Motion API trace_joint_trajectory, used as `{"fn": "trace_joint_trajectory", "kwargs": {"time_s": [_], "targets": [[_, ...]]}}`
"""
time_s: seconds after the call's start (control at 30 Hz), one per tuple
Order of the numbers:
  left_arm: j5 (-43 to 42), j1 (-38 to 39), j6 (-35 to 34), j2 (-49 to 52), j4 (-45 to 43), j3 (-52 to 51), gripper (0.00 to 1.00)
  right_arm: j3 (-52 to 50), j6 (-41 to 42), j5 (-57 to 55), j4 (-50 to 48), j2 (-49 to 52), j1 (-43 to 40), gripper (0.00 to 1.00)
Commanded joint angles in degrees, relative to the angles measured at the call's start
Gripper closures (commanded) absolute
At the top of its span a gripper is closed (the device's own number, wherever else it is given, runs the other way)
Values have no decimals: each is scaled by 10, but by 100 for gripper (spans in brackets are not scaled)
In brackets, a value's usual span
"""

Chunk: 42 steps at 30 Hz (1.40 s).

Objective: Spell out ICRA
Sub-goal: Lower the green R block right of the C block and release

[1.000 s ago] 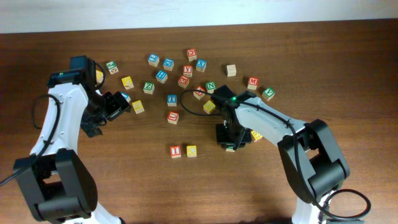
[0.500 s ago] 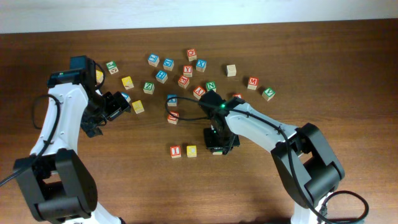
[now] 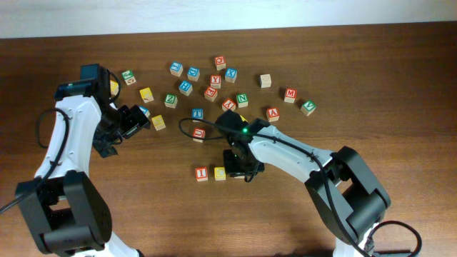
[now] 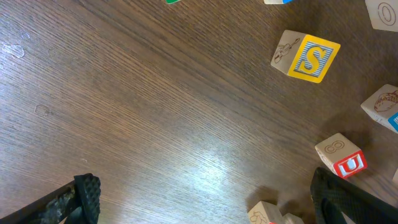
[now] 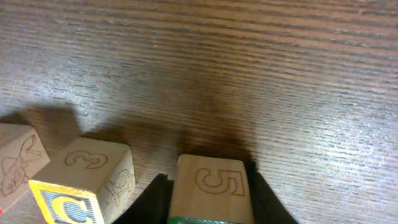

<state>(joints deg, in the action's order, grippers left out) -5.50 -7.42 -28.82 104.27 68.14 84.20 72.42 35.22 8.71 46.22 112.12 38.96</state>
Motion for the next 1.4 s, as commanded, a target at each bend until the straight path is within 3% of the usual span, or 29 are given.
{"fn": "trace_joint_trajectory", "kwargs": {"time_s": [0.0, 0.27, 0.4, 0.5, 0.57, 0.6, 0.67, 0.93, 1.17, 1.27, 1.37], "targets": [[4, -3, -9, 4, 1, -4, 1, -1, 5, 1, 0, -10, 5, 63], [4, -3, -9, 4, 1, -4, 1, -1, 5, 1, -2, -10, -8, 58], [4, -3, -9, 4, 1, -4, 1, -1, 5, 12, -3, -10, -16, 70], [4, -3, -9, 4, 1, -4, 1, -1, 10, 22, -4, -10, -16, 70], [4, -3, -9, 4, 1, -4, 1, -1, 13, 33, -9, -10, -16, 66], [4, -3, -9, 4, 1, -4, 1, -1, 13, 33, -11, -10, -16, 57], [4, -3, -9, 4, 1, -4, 1, -1, 12, 33, -11, -10, -16, 54], [4, -3, -9, 4, 1, -4, 1, -1, 11, 18, -30, -10, -16, 53], [4, -3, -9, 4, 1, -4, 1, 3, -20, -76, -57, -10, -16, 53], [4, -3, -9, 4, 1, -4, 1, 33, -31, -79, -41, -10, -16, 52], [4, -3, -9, 4, 1, -4, 1, 121, -35, -91, 38, -10, -26, 50]]}}
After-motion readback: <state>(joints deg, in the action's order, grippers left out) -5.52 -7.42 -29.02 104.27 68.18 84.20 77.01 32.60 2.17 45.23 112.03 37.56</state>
